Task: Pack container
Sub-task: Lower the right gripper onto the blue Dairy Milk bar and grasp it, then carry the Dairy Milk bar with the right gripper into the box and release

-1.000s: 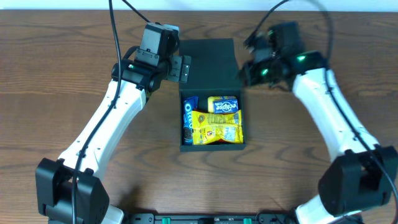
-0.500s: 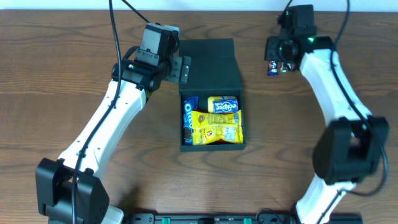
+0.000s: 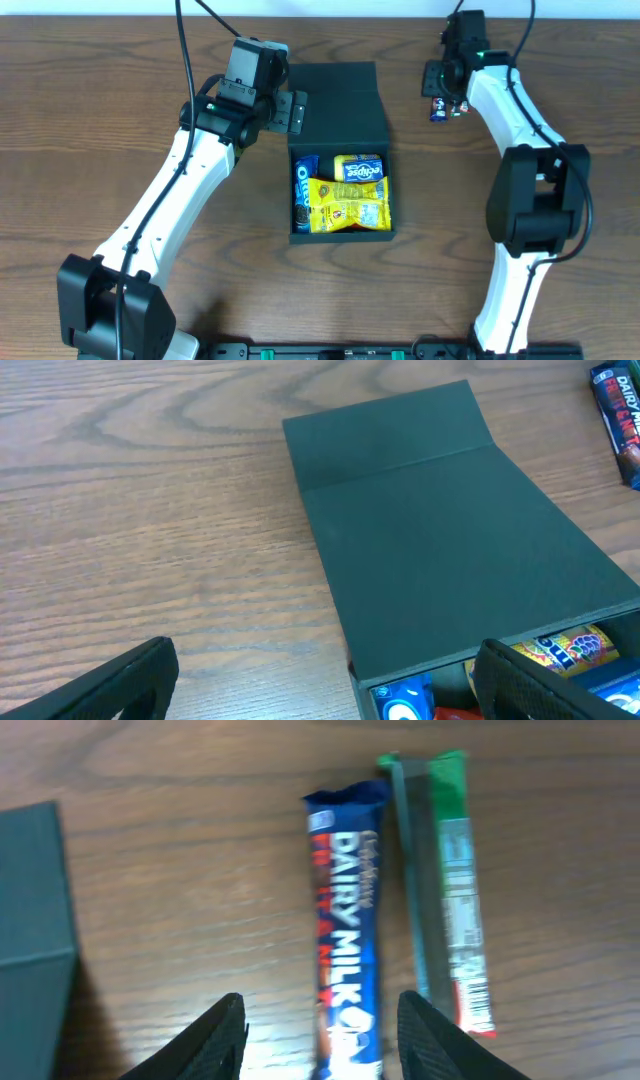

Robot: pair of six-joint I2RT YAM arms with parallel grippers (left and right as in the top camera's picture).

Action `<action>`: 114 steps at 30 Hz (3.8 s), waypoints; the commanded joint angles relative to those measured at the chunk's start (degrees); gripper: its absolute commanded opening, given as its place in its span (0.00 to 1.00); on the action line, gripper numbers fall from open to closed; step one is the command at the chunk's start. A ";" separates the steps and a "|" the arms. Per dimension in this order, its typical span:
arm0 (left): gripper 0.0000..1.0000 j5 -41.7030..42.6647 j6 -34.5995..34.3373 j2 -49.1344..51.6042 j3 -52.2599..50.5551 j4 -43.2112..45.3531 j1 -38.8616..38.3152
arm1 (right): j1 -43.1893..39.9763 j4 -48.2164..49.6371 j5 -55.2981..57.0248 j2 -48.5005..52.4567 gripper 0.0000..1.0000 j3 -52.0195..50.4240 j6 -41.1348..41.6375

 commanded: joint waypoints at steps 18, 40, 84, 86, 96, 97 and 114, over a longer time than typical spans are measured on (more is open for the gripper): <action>0.95 0.63 -0.44 -0.02 -0.28 0.02 0.37 | -1.46 2.78 -4.44 5.16 0.41 1.42 2.51; 0.96 0.63 -0.46 -0.02 -0.26 0.02 0.37 | -1.20 0.09 -4.39 7.87 0.41 1.42 2.67; 0.95 2.91 0.26 -0.02 -0.26 0.96 14.86 | 26.58 -31.78 -5.27 -22.64 0.02 -4.28 15.58; 0.95 2.93 0.26 -0.02 -0.26 1.60 15.45 | 29.81 -28.26 -5.27 -22.49 0.02 -6.58 18.56; 0.95 2.97 0.20 -0.02 -0.26 1.36 17.75 | 38.95 -18.45 -5.22 -20.61 0.02 -11.08 27.82; 0.95 2.99 0.20 -0.02 -0.26 1.38 17.75 | 39.43 -18.47 -5.25 -20.35 0.02 -11.08 28.61; 0.95 3.02 0.20 -0.02 -0.26 1.31 17.77 | 43.65 -20.44 -5.16 -15.50 0.02 -11.10 35.95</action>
